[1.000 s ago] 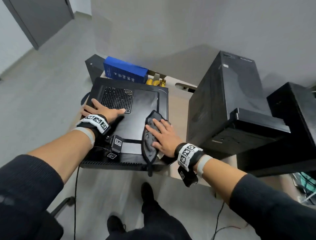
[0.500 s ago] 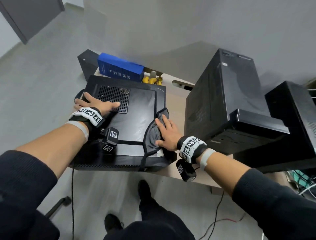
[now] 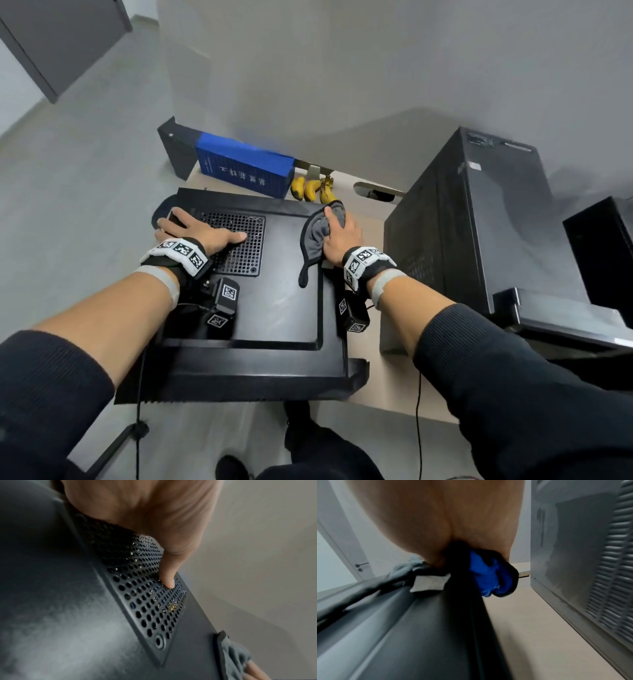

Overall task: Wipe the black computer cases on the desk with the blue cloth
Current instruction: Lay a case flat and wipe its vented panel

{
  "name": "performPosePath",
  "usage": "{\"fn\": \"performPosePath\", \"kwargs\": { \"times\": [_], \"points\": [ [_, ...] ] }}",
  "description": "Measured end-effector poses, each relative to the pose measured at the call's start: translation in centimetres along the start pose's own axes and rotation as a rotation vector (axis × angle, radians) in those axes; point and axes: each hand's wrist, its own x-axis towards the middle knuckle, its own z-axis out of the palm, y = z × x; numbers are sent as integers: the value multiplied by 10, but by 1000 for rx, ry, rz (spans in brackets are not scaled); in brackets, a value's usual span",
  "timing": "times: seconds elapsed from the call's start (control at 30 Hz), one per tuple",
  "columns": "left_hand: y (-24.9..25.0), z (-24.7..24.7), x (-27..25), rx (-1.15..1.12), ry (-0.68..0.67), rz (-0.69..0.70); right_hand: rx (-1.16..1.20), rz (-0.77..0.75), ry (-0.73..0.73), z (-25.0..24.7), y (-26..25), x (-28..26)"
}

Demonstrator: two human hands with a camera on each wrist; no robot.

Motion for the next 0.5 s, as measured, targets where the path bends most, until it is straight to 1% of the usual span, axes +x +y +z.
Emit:
{"fn": "performPosePath", "kwargs": {
  "times": [0.1,0.23,0.37,0.5],
  "points": [
    [2,3,3,22,6,-21,35,24,26,-10,-10,31],
    [4,5,2,51,5,-24,-24,26,76,-12,-17,42],
    [2,6,0,29,21,-22,-133,-79,133,-4,-18,26],
    [0,1,-9,-30,26,11,-203,-169,89,10,-31,-15]
  ]
}}
